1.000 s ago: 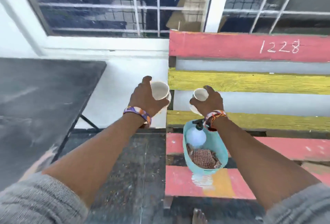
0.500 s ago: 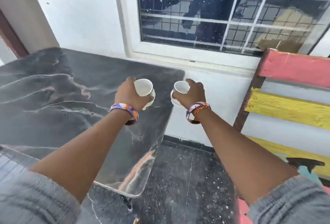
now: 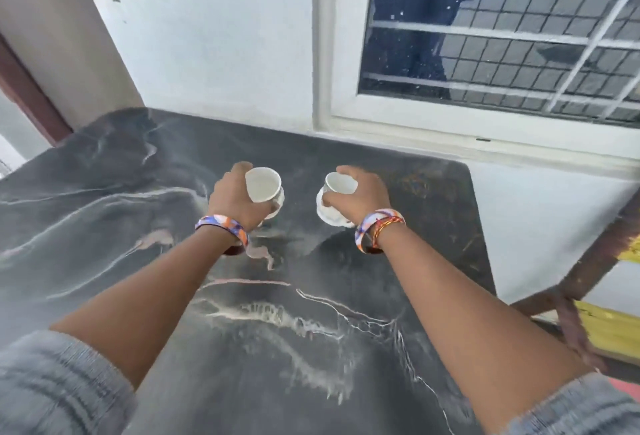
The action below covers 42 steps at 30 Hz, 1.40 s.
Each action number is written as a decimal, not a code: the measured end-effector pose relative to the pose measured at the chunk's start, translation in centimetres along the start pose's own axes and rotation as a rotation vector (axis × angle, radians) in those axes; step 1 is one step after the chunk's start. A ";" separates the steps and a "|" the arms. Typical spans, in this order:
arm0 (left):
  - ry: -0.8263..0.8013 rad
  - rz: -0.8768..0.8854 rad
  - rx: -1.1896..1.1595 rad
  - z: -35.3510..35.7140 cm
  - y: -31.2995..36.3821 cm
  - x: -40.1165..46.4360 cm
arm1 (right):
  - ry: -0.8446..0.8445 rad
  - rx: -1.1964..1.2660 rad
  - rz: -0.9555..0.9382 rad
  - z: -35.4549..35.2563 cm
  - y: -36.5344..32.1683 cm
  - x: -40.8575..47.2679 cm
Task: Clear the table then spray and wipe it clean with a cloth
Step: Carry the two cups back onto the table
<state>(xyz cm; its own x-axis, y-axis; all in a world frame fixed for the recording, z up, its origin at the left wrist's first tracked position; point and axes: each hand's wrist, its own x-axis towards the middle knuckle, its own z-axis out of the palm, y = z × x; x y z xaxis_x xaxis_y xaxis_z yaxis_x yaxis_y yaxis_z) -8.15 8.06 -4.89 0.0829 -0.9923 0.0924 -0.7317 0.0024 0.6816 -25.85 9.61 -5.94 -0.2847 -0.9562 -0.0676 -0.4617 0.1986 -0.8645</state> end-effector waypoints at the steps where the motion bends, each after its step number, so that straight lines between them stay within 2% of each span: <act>1: -0.002 0.002 0.000 -0.6 -1.3 1.6 | -0.008 -0.013 0.001 1.3 -0.6 0.8; 5: -0.024 0.009 -0.018 -3.8 -7.2 9.2 | 0.005 -0.084 0.018 7.6 -4.1 4.1; 11: -0.081 0.035 -0.037 -9.3 -15.3 20.6 | 0.064 -0.061 0.134 18.2 -9.7 8.7; 17: -0.074 0.006 -0.042 -13.1 -21.3 29.6 | 0.065 -0.158 0.150 27.8 -15.2 14.6; 21: -0.080 0.010 -0.064 -13.7 -23.5 34.0 | 0.092 -0.140 0.212 32.4 -18.1 17.9; 26: -0.042 0.026 -0.098 -13.7 -23.9 37.6 | 0.080 -0.224 0.226 35.9 -20.2 21.8; 33: 0.025 0.021 -0.106 -13.0 -25.7 40.6 | 0.090 -0.154 0.283 39.0 -22.1 26.9; 42: 0.054 0.016 -0.029 -11.8 -25.8 41.8 | 0.070 -0.209 0.253 39.0 -21.7 29.0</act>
<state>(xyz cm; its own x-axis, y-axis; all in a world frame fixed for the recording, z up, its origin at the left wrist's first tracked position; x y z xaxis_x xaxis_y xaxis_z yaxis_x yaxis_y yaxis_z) 22.14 -32.02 -10.06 0.1082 -0.9839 0.1421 -0.7132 0.0228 0.7006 8.71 -30.81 -8.54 -0.4657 -0.8555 -0.2264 -0.5296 0.4744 -0.7032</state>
